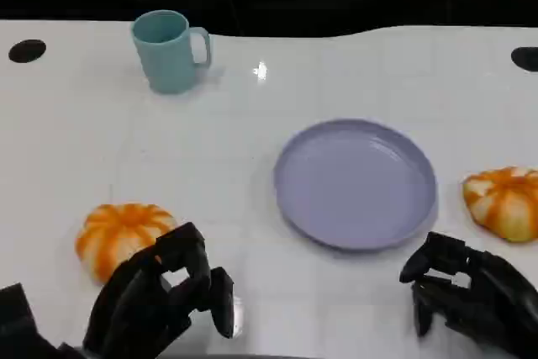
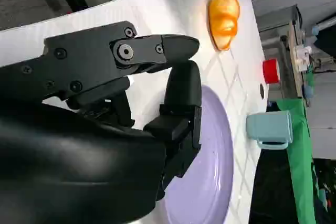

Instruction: Grasp the bread from the table and place it into the plate.

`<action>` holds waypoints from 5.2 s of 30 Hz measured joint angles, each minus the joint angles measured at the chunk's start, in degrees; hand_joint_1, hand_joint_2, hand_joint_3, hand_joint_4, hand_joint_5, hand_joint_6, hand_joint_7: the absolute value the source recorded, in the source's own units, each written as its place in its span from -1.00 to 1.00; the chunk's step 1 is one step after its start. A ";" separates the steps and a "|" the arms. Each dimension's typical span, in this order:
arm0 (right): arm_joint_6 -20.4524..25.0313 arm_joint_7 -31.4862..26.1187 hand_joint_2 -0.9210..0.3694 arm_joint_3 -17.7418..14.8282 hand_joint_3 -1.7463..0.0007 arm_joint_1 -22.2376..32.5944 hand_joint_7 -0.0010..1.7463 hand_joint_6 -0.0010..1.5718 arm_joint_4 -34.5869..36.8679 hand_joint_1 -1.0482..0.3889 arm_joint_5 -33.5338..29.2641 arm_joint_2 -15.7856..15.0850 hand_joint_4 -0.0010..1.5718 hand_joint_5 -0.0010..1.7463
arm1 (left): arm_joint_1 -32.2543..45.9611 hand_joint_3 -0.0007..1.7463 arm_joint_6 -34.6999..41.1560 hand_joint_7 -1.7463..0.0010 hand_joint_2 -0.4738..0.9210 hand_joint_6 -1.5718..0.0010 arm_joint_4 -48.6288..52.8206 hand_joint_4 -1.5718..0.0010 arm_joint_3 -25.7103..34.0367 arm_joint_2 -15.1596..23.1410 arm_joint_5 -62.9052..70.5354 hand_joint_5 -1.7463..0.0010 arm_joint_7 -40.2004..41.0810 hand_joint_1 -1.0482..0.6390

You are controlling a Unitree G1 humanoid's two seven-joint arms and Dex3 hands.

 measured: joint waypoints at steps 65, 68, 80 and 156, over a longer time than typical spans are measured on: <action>1.96 0.39 -1.00 -0.15 0.73 0.66 0.53 -0.11 -1.64 -0.26 0.24 -0.17 -0.16 1.00 | 0.34 -0.83 -17.18 1.00 1.00 0.43 -18.86 0.61 -0.08 16.01 45.62 0.64 22.99 -0.46; 2.04 -0.07 -1.00 -0.09 0.72 0.79 0.52 -0.12 -1.98 -0.25 0.03 -0.22 -0.17 1.00 | 0.55 -0.84 -17.26 1.00 1.00 0.45 -20.39 0.60 -0.06 18.12 51.12 0.74 25.37 -0.47; 2.56 -0.20 -1.00 -0.07 0.72 1.05 0.55 -0.11 -2.71 -0.26 -0.26 -0.23 -0.16 1.00 | 2.77 -0.94 -9.94 1.00 1.00 0.58 -30.21 0.66 -1.20 22.84 73.11 0.96 30.52 -0.43; 2.58 0.47 -1.00 -0.18 0.72 1.12 0.52 -0.11 -2.69 -0.26 -0.11 -0.46 -0.16 1.00 | -19.69 -0.61 -3.38 -0.02 0.92 0.02 13.19 0.15 -23.12 27.50 78.82 -1.00 55.99 -0.09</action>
